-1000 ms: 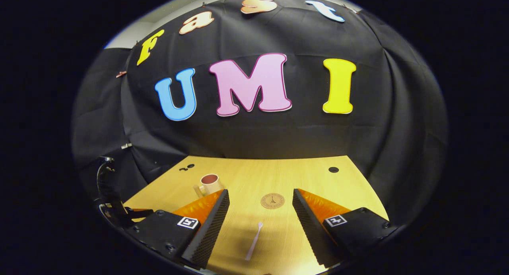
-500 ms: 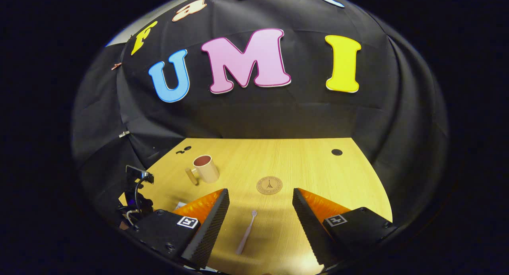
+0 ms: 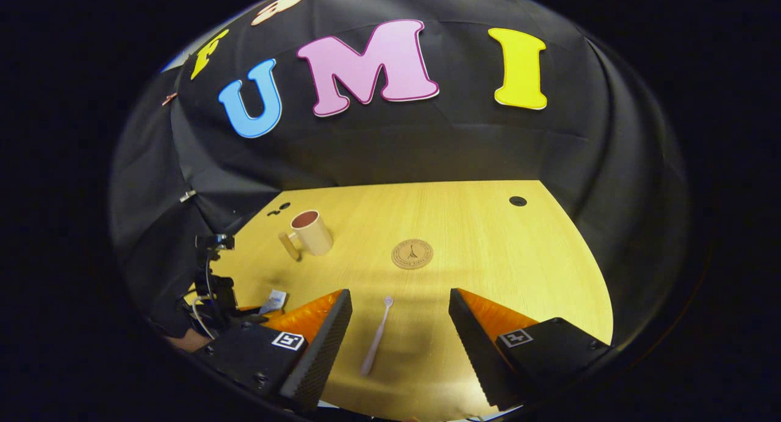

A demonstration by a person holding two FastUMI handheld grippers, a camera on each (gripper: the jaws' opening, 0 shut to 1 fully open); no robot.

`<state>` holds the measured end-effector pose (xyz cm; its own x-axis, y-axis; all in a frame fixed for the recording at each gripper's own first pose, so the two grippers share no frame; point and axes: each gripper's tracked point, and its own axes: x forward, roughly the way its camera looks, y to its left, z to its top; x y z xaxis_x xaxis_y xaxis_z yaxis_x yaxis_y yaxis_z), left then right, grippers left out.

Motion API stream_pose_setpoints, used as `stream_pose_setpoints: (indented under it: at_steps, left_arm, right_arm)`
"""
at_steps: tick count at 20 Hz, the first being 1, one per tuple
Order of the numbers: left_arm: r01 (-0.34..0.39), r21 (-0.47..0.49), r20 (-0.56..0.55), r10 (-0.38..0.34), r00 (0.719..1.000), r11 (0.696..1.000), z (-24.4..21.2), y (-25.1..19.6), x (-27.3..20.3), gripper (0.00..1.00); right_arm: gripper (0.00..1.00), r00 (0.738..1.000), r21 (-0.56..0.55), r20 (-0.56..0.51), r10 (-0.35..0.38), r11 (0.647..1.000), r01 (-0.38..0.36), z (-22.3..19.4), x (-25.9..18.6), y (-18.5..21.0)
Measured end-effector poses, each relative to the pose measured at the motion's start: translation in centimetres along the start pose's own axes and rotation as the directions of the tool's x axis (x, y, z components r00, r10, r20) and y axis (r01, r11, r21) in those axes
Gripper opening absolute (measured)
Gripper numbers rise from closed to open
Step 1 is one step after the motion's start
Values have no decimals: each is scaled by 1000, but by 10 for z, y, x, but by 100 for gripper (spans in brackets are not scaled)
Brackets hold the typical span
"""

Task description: Put the toothbrush and toothpaste on the desktop into the cup, then pick up the cup and place it on the coaster on the desktop.

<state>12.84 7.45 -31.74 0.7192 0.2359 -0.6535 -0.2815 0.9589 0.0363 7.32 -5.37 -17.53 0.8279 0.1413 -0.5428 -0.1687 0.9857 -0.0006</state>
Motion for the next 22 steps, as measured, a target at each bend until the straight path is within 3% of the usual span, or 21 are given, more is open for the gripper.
stream_pose_setpoints:
  at_steps: [2,4,7,16,22]
  left_arm:
    - [25,43,-13,-24,1000,999,-3,-2,-2,36]
    - [48,78,-29,-46,999,996,-5,1,0,36]
    - [86,103,-35,-82,996,991,-3,3,0,27]
    - [187,101,-21,-186,982,977,-9,4,8,18]
    - [234,31,72,-236,969,972,20,10,-27,19]
  right_arm:
    - [99,999,-5,-17,-31,999,31,-8,-3,-4]
    - [99,998,-2,-25,-56,998,56,-12,-4,-3]
    - [98,995,-44,-60,-77,996,74,-27,-6,2]
    - [99,985,-58,-152,-83,995,75,-50,25,23]
    - [99,962,-49,-251,-105,994,96,-80,63,30]
